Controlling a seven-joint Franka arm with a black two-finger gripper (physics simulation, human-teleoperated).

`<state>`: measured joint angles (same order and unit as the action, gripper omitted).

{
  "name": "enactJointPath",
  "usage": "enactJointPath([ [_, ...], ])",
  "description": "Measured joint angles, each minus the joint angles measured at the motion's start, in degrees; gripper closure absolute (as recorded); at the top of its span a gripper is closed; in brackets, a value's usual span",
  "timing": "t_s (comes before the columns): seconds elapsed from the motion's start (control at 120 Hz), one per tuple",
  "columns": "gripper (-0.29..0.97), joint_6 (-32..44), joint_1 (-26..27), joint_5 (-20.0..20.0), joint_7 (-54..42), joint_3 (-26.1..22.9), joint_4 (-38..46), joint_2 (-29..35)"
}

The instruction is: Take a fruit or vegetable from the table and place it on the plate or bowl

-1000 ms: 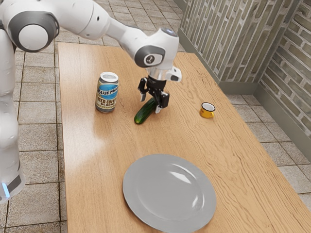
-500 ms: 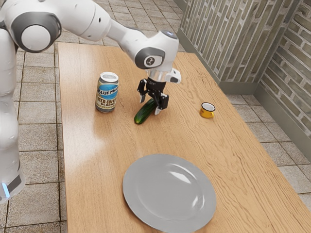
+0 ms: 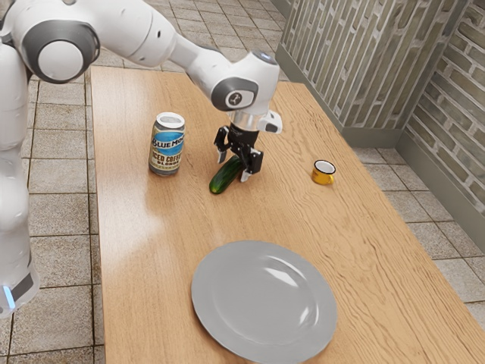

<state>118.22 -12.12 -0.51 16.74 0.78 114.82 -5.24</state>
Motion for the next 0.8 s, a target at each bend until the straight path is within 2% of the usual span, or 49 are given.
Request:
enactJointPath([
  [0.15,0.3,-0.04,-0.02,0.05,0.43,0.01,-0.01,-0.06],
  [0.275,0.43,-0.09,-0.01,0.33,0.88,0.02,0.0,0.11],
  [0.55,0.46,-0.62,-0.62,1.52,0.69,-0.79,0.06,3.78],
  [0.708,0.46,-2.22,-5.39,1.65,0.0,-7.21,0.07,8.28],
  [0.8,0.46,-3.29,-3.0,1.67,-0.44,-10.99,0.07,9.99],
])
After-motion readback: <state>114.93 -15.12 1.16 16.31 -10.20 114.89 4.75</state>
